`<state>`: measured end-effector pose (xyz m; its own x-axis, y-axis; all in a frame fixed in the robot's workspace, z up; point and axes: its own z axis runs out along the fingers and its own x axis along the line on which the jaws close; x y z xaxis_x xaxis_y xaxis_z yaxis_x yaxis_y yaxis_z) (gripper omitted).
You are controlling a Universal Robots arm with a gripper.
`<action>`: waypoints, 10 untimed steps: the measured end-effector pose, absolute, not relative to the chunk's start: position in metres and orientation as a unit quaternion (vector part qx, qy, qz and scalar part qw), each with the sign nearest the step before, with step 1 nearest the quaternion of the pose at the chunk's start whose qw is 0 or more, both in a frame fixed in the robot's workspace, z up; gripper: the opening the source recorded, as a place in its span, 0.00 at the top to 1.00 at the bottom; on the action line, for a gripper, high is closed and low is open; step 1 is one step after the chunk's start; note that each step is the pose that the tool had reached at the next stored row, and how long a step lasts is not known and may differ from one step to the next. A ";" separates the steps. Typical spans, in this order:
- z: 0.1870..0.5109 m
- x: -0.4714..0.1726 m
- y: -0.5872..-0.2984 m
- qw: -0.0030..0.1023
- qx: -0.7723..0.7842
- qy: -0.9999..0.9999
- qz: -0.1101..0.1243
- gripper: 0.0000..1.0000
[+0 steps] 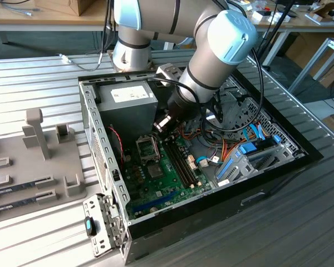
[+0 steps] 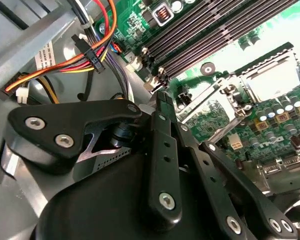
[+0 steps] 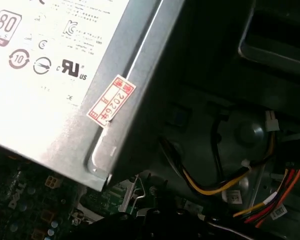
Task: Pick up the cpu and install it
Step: 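Close the cpu cover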
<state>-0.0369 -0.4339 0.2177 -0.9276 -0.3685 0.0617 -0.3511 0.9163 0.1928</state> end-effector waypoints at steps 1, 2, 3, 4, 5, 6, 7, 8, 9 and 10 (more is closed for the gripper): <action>0.217 -0.037 -0.432 0.048 0.184 -0.977 -0.091 0.89; 0.217 -0.037 -0.432 0.048 0.184 -0.977 -0.093 0.89; 0.217 -0.037 -0.432 0.047 0.184 -0.977 -0.099 0.89; 0.217 -0.037 -0.432 0.046 0.185 -0.976 -0.102 0.89; 0.216 -0.037 -0.432 0.045 0.185 -0.976 -0.105 0.89; 0.216 -0.037 -0.432 0.045 0.186 -0.976 -0.106 0.89; 0.216 -0.037 -0.432 0.045 0.187 -0.976 -0.106 0.89; 0.215 -0.038 -0.432 0.046 0.192 -0.975 -0.106 0.89; 0.215 -0.038 -0.432 0.047 0.198 -0.973 -0.105 0.89; 0.215 -0.038 -0.432 0.048 0.208 -0.971 -0.105 0.89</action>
<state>-0.0376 -0.4319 0.2150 -0.9087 -0.4146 0.0491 -0.3945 0.8912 0.2239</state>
